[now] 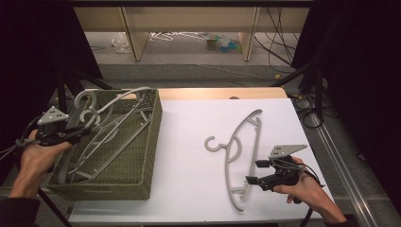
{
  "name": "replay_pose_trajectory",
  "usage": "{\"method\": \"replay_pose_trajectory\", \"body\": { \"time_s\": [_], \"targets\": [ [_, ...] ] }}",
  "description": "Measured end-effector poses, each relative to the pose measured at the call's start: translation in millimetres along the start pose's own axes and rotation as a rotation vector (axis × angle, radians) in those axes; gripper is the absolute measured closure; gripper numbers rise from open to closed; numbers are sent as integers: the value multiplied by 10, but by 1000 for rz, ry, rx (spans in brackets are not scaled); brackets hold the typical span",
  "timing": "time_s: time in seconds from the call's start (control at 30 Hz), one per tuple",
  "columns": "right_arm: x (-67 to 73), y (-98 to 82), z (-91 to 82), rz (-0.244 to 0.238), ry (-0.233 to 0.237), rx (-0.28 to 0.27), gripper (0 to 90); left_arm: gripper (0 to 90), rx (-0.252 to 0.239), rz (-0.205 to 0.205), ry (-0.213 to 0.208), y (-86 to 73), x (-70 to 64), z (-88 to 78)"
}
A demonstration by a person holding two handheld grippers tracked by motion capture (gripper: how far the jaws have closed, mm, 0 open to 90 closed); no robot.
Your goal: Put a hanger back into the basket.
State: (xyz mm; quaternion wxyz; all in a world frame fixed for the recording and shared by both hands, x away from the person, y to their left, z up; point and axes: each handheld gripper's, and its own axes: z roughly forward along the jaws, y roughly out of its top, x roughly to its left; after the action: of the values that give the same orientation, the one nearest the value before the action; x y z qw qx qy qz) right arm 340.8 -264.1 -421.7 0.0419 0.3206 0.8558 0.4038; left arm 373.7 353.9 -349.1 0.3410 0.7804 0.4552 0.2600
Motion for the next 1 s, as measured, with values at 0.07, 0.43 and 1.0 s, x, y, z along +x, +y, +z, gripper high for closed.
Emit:
{"method": "replay_pose_trajectory", "body": {
  "time_s": [0.07, 0.43, 1.0],
  "targets": [
    [3, -3, -2, 6, 1, 4, 252, 794, -4, -32, -8, -38, -10, 52],
    [-3, -13, 4, 2, 2, 10, 251, 792, 115, -28, -70, -112, -21, 313],
    [-11, -23, 22, -3, 4, 24, 251, 722, 178, -126, 23, -280, 71, 578]
  ]
}}
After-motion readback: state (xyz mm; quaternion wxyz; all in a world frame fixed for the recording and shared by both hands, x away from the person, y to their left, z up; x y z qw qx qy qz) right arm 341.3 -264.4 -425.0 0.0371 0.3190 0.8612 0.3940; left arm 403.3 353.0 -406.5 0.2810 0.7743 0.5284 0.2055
